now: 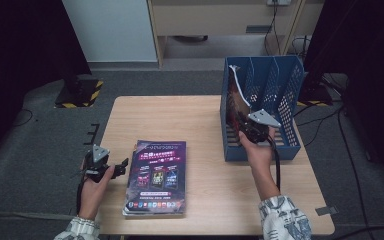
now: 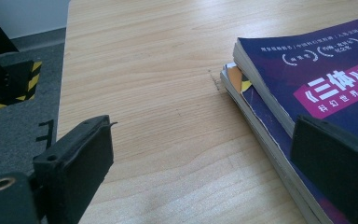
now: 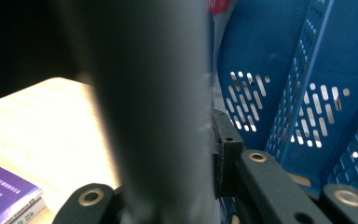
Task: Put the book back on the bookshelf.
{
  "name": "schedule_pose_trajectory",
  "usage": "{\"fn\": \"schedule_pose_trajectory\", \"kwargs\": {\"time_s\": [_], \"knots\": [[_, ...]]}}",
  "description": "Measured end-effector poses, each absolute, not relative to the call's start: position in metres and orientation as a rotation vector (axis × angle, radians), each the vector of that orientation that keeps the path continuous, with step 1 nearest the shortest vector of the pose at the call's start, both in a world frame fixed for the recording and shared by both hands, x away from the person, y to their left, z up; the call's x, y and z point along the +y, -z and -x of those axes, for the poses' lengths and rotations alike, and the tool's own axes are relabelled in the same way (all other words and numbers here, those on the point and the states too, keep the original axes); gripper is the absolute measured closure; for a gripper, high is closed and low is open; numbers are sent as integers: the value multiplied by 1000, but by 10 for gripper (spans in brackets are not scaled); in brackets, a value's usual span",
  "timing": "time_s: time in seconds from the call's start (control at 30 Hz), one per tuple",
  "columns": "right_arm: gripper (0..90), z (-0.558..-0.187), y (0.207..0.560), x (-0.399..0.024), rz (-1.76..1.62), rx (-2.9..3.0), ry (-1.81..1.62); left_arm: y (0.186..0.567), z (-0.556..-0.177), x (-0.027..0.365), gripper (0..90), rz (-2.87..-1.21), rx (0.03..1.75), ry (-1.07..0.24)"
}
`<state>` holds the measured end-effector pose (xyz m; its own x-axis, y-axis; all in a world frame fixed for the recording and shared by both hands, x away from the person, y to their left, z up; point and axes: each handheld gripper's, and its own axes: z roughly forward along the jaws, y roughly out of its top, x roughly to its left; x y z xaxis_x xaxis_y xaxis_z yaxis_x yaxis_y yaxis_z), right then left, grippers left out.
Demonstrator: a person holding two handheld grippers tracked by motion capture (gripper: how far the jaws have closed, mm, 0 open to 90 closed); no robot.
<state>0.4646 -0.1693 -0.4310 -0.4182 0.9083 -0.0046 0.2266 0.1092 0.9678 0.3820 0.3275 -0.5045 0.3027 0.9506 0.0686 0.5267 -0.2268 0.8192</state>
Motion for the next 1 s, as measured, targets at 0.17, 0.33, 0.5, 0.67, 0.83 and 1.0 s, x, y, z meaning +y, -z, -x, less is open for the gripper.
{"fn": "schedule_pose_trajectory", "kwargs": {"time_s": [0.17,0.33,0.5,0.67,0.83,1.0], "knots": [[783,-464,419,-167,-1070,1734,-1356,504,-382,327,57,-1871,1316,-769],[752,-466,410,-165,-1067,1718,-1380,504,-382,327,57,-1871,1316,-769],[806,-470,410,-164,-1062,1730,-1358,505,-382,327,57,-1873,1313,-767],[869,-472,405,-164,-1078,1705,-1337,505,-382,327,57,-1877,1311,-763],[870,-473,398,-168,-1104,1649,-1305,505,-382,327,57,-1876,1310,-763],[871,-479,392,-170,-1126,1592,-1280,505,-382,326,57,-1877,1308,-763]]}}
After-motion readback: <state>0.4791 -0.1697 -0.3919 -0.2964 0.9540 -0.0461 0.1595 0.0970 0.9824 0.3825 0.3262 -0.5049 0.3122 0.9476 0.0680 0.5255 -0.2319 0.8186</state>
